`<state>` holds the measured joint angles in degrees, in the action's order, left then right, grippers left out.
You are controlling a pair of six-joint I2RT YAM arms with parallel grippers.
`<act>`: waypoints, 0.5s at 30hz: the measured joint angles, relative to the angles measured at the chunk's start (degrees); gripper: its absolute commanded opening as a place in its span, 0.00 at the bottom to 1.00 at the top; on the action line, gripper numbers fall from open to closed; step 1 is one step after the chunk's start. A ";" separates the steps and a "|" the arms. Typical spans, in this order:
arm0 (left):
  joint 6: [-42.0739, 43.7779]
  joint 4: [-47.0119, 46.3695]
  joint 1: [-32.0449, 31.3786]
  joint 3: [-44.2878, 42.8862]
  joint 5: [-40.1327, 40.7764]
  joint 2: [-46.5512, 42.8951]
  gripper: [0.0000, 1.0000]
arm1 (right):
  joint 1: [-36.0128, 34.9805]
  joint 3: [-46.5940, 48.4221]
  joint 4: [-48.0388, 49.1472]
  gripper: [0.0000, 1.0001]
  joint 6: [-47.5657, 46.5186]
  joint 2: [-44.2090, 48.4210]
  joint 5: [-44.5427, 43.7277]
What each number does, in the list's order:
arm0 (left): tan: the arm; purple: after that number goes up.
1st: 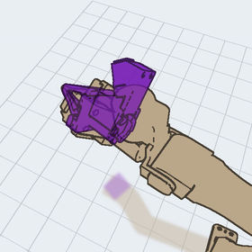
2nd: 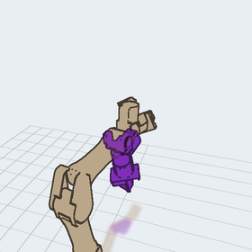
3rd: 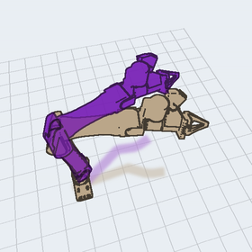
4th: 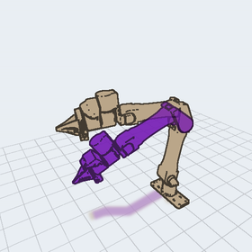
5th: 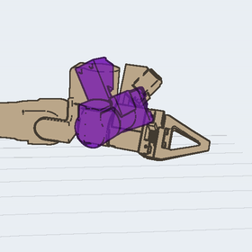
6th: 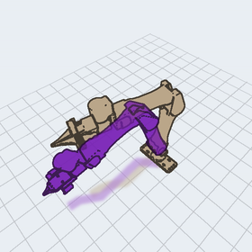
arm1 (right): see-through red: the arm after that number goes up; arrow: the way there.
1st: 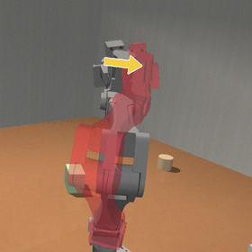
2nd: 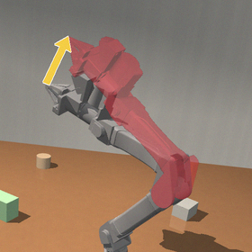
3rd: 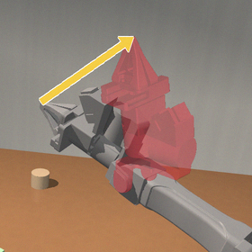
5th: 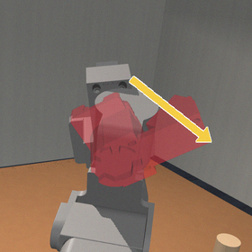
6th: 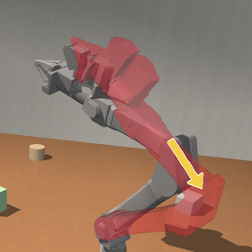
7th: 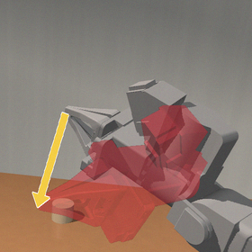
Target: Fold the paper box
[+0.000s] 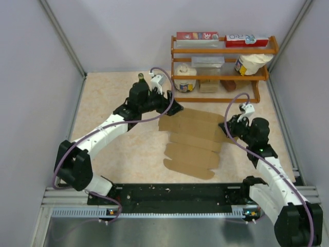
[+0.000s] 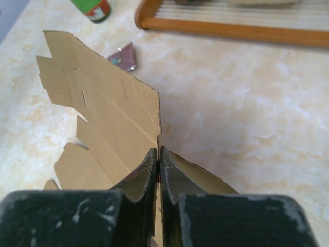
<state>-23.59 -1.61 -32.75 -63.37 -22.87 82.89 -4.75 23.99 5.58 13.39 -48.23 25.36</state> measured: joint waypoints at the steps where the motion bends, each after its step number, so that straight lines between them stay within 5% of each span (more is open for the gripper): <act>1: 0.39 -0.22 1.01 -0.76 -2.25 0.76 0.77 | 0.00 0.00 0.24 0.00 -0.15 0.72 0.63; 7: 4.83 1.38 1.22 -8.68 -11.04 6.40 0.78 | -0.02 -0.02 1.29 0.00 -0.26 3.04 4.57; 15: 9.90 3.39 2.10 -8.48 -14.36 6.64 0.78 | -0.02 -0.13 1.31 0.00 -0.28 5.88 6.51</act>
<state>-13.69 1.78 -30.65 -71.85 -37.23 89.54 -4.78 23.86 6.90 13.10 -42.35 31.88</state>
